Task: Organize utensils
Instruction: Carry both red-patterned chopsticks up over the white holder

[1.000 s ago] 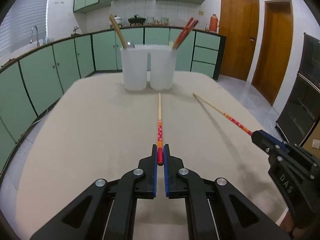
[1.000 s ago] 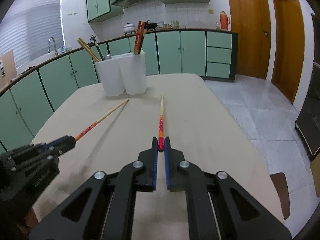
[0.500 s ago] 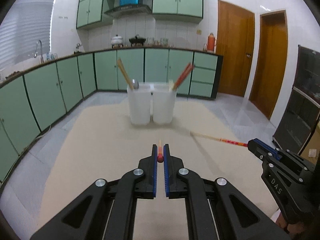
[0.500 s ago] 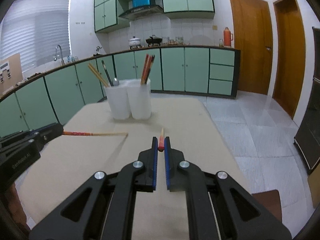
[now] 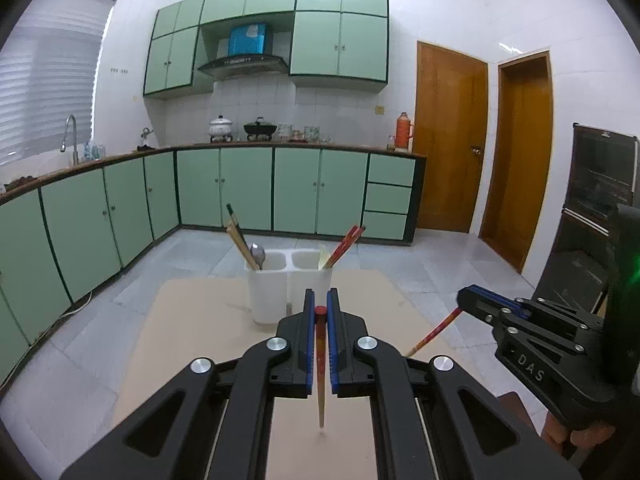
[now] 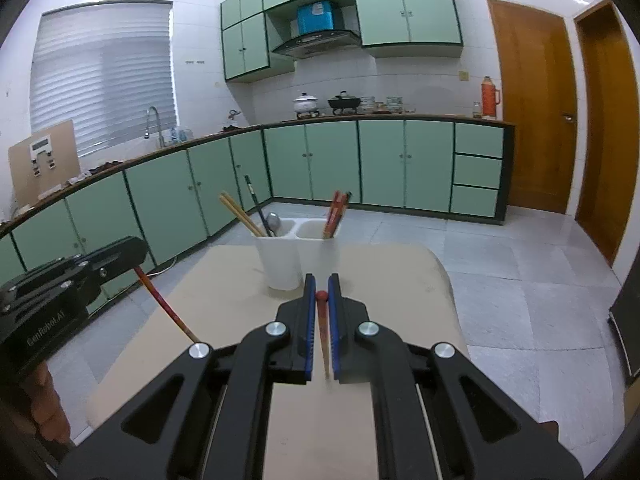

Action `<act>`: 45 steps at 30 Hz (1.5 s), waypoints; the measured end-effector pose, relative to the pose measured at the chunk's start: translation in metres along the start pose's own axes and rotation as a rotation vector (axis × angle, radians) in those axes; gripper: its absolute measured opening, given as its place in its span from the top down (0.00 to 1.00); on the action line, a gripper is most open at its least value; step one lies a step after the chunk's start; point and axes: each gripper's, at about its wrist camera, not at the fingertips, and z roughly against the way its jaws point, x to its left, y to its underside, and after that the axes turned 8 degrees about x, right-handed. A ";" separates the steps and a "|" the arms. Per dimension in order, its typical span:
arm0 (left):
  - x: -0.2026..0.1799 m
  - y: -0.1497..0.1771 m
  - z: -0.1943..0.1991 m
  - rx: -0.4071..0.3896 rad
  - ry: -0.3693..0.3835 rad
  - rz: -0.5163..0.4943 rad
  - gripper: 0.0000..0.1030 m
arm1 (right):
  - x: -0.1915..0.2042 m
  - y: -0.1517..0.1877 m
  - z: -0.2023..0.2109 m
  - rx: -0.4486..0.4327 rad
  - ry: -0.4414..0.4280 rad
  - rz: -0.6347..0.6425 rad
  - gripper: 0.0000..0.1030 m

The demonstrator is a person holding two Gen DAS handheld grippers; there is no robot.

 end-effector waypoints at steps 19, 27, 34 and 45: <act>0.020 -0.048 0.018 -0.072 0.044 -0.028 0.95 | -0.003 -0.079 0.018 -0.001 -0.158 0.051 0.95; 0.028 -0.095 0.011 -0.150 0.024 -0.048 0.95 | -0.005 -0.138 0.004 -0.061 -0.156 0.070 0.95; 0.035 -0.135 -0.014 -0.195 0.012 -0.050 0.95 | -0.010 -0.191 -0.019 -0.107 -0.152 0.061 0.95; 0.049 -0.182 -0.077 -0.222 -0.019 -0.066 0.95 | -0.004 -0.241 -0.077 -0.142 -0.112 0.081 0.95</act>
